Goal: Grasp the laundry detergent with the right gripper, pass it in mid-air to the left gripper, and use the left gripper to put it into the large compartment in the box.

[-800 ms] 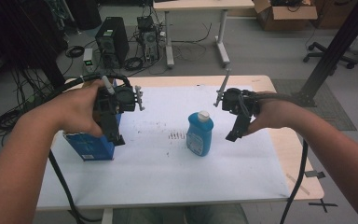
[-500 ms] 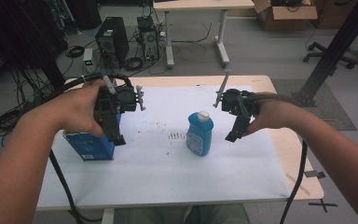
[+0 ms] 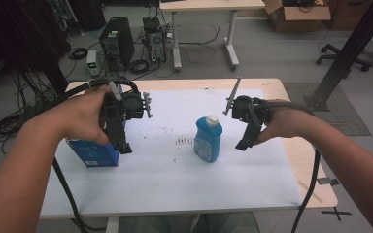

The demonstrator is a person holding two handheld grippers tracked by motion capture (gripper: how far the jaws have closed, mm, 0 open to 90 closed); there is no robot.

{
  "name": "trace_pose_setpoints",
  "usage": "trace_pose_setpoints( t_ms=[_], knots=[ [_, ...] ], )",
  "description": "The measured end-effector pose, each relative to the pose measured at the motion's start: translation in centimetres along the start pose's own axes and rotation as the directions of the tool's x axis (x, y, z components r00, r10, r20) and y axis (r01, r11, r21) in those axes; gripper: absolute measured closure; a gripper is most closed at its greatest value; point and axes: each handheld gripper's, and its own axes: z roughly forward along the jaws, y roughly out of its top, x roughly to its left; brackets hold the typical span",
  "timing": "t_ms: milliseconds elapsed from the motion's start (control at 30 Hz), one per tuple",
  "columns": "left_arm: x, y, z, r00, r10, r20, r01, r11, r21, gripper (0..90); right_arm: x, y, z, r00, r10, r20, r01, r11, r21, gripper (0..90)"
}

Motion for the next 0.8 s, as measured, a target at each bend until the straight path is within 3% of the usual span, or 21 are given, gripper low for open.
trace_pose_setpoints(
  t_ms=[800],
  knots=[
    [-0.5, 0.0, 1.2, 0.9999, 0.014, 0.009, -0.014, 0.9999, -0.001, 0.2, 0.9, -1.2, 2.3, 0.9991, 0.039, -0.018, -0.040, 0.998, -0.046, 3.2]
  ],
)
